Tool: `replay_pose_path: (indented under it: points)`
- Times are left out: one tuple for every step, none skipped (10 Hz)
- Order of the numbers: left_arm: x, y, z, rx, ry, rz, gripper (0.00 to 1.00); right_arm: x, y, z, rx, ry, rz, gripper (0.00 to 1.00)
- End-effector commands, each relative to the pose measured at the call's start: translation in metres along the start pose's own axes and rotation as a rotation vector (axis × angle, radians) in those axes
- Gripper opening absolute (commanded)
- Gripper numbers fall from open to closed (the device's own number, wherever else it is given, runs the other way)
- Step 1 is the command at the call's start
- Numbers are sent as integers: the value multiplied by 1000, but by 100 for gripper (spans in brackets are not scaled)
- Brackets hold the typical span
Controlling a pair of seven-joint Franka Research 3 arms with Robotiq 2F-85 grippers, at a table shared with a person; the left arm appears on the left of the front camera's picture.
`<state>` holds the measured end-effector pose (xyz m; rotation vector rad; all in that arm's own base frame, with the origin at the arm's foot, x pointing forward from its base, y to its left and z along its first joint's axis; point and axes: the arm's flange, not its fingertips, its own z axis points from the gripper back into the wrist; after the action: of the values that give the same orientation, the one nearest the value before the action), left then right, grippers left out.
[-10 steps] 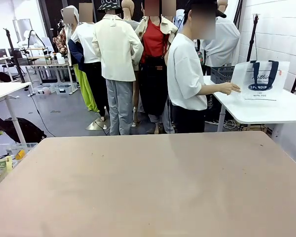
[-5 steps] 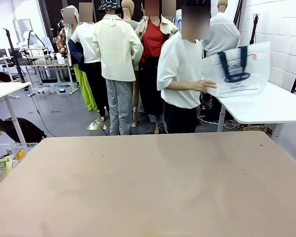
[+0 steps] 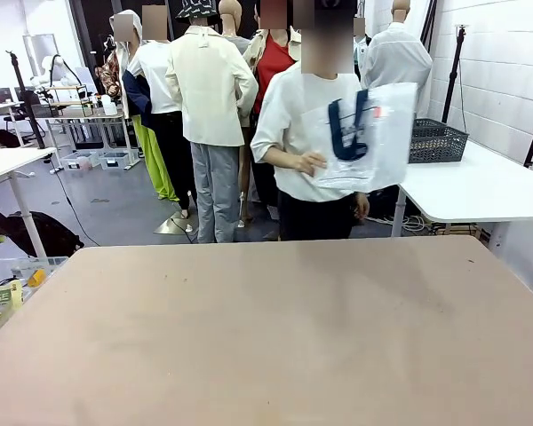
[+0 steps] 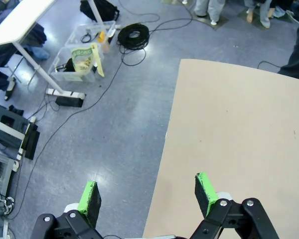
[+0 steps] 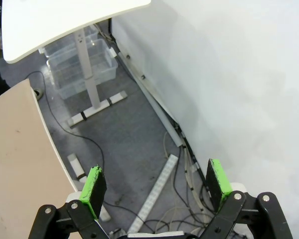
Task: Transfer purchased items from the store into the shopping bag.
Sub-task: Open the Reusable shopping bag in the center of the table.
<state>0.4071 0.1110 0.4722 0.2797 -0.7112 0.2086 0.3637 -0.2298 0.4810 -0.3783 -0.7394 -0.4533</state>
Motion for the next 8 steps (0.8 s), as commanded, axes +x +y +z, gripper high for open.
replay_pose_path:
  points:
    - [0,-1,-1,6,2,-3,100,-1,2,1,-12,0,22,100]
    - [0,-1,-1,6,2,-3,100,-1,2,1,-12,0,22,100]
    - [0,-1,-1,6,2,-3,100,-1,2,1,-12,0,22,100]
    - [0,-1,-1,6,2,-3,100,-1,2,1,-12,0,22,100]
    - [0,-1,-1,6,2,-3,100,-1,2,1,-12,0,22,100]
    - [0,-1,-1,6,2,-3,100,-1,2,1,-12,0,22,100]
    - [0,-1,-1,6,2,-3,100,-1,2,1,-12,0,22,100]
    - [0,-1,-1,6,2,-3,100,-1,2,1,-12,0,22,100]
